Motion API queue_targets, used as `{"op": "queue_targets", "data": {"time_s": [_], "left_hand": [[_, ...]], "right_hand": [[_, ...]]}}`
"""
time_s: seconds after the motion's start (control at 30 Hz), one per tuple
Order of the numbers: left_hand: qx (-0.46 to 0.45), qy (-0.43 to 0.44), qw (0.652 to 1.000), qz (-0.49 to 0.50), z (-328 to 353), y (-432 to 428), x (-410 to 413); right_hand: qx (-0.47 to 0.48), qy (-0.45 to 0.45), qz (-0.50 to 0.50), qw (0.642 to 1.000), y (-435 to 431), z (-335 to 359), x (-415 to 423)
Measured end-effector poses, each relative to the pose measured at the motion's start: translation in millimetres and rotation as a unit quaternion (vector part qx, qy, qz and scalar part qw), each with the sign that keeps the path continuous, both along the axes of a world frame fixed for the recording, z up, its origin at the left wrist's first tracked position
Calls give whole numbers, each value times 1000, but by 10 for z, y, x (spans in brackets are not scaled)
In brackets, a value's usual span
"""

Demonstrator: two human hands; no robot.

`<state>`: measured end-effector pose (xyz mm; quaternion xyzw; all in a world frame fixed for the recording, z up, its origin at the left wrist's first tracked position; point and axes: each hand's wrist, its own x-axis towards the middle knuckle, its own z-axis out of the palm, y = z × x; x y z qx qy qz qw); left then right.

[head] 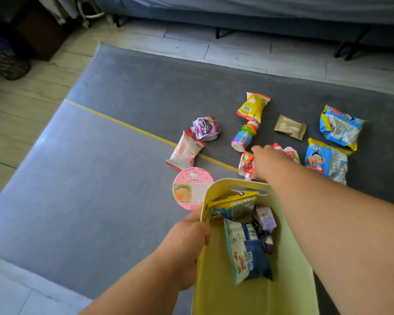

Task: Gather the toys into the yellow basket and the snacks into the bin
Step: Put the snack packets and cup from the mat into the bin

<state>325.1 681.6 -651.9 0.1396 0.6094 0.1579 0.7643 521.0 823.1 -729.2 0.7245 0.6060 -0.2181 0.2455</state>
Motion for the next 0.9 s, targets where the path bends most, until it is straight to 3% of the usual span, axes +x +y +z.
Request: {"op": "queue_targets", "data": {"time_s": [0.23,0.47,0.67,0.9], "left_hand": [[-1,-8,1000,-4,-68,70,-11],[13,33,999,4,-42,23,86],[21,85,996,0,30,62,265],[34,103,994,-5,213,36,419]], "right_hand": [[-43,-16,2,999,52,4,-35],[121,47,-66,989,-231,409,185],[230,169,-148,947,-581,1246,357],[26,79,-54,995,-1275,1506,188]]}}
